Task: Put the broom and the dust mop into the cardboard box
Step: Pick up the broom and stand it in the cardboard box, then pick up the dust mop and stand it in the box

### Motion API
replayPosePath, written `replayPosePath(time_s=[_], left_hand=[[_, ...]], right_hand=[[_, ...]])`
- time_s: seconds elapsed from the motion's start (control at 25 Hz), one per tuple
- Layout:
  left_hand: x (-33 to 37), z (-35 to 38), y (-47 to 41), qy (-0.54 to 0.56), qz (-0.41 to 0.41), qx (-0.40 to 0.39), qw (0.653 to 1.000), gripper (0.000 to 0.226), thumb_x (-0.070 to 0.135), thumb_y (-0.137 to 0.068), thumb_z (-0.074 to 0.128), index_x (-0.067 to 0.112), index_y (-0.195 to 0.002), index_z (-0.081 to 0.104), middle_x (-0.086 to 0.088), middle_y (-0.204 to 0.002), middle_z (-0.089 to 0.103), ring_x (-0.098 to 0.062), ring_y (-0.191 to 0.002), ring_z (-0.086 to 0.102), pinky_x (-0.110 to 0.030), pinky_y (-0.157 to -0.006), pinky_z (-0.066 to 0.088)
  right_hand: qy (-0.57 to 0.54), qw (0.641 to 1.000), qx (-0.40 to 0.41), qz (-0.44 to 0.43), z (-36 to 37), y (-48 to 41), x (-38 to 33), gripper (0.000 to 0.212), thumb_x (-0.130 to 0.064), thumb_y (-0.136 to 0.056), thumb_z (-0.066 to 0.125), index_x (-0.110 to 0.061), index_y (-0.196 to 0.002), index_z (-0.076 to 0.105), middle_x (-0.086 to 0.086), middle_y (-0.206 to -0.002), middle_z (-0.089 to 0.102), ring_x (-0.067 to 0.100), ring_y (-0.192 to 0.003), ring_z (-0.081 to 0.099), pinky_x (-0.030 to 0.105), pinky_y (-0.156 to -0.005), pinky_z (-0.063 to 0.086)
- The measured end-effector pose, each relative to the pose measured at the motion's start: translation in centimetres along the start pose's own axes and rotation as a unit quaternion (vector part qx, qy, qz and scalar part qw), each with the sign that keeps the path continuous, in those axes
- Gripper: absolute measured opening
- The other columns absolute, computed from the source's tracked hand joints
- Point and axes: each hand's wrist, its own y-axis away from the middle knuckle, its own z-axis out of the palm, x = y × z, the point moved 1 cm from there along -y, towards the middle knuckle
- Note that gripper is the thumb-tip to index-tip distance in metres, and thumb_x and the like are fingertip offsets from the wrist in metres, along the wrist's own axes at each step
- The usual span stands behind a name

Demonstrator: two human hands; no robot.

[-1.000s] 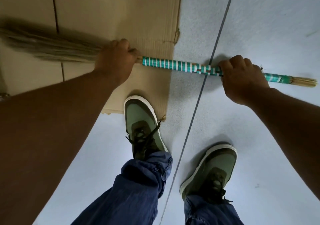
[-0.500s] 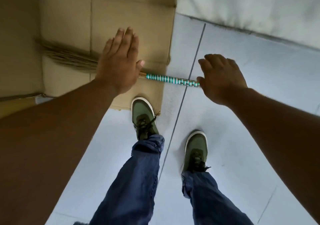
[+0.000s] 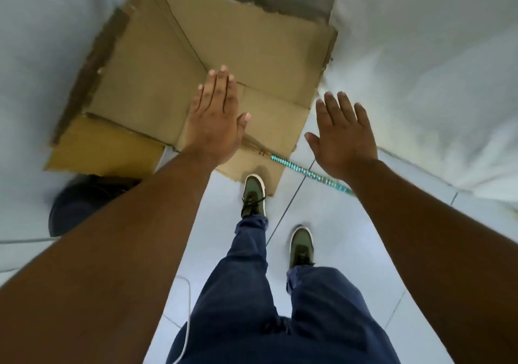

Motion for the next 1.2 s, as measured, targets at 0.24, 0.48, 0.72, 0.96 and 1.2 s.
replayPosePath(time_s=[0.24, 0.48, 0.72, 0.96, 1.2], left_hand=[[-2.3, -8.9, 16.1, 0.016, -0.188, 0.071, 0.979, 0.068, 0.042, -0.098, 0.022, -0.002, -0.149, 0.013, -0.023, -0.158, 0.015, -0.037, -0.147, 0.013, -0.046, -0.118, 0.011], [-7.5, -9.6, 32.7, 0.035, -0.431, 0.084, 0.898, 0.066, 0.043, -0.099, 0.02, 0.001, -0.15, 0.009, -0.017, -0.161, 0.008, -0.031, -0.149, 0.004, -0.043, -0.12, 0.004], [-8.4, -7.2, 49.6, 0.094, -0.632, 0.094, 0.763, 0.066, 0.041, -0.1, 0.022, 0.006, -0.151, -0.001, -0.012, -0.162, -0.003, -0.027, -0.149, -0.007, -0.04, -0.12, -0.001], [-3.9, -3.2, 69.9, 0.121, -0.795, 0.093, 0.587, 0.066, 0.039, -0.101, 0.023, 0.004, -0.151, -0.002, -0.014, -0.162, -0.005, -0.03, -0.149, -0.009, -0.043, -0.121, 0.001], [1.9, 0.0, 86.3, 0.132, -0.899, 0.09, 0.407, 0.066, 0.042, -0.101, 0.02, 0.007, -0.151, -0.004, -0.013, -0.162, -0.008, -0.03, -0.148, -0.012, -0.044, -0.121, -0.002]], right_hand=[[0.037, 0.986, 0.087, -0.141, -10.7, 4.0, -8.2, 0.064, -0.044, -0.095, 0.034, -0.008, -0.147, 0.023, 0.017, -0.156, 0.024, 0.036, -0.145, 0.012, 0.053, -0.115, 0.012], [0.059, 0.939, 0.062, -0.334, -12.1, 8.1, -22.3, 0.064, -0.044, -0.096, 0.033, -0.01, -0.149, 0.018, 0.015, -0.159, 0.017, 0.034, -0.146, 0.007, 0.049, -0.117, 0.008], [0.099, 0.85, 0.037, -0.516, -8.2, 16.3, -37.6, 0.064, -0.045, -0.094, 0.038, -0.008, -0.146, 0.029, 0.016, -0.156, 0.026, 0.034, -0.145, 0.016, 0.054, -0.115, 0.017], [0.136, 0.717, 0.011, -0.683, -3.7, 30.4, -52.8, 0.064, -0.043, -0.095, 0.041, -0.007, -0.146, 0.027, 0.016, -0.157, 0.023, 0.034, -0.145, 0.014, 0.052, -0.116, 0.014], [0.203, 0.531, -0.027, -0.823, 2.7, 48.0, -62.1, 0.059, -0.042, -0.098, 0.033, -0.017, -0.149, 0.021, 0.007, -0.161, 0.012, 0.029, -0.147, 0.001, 0.051, -0.117, 0.005]])
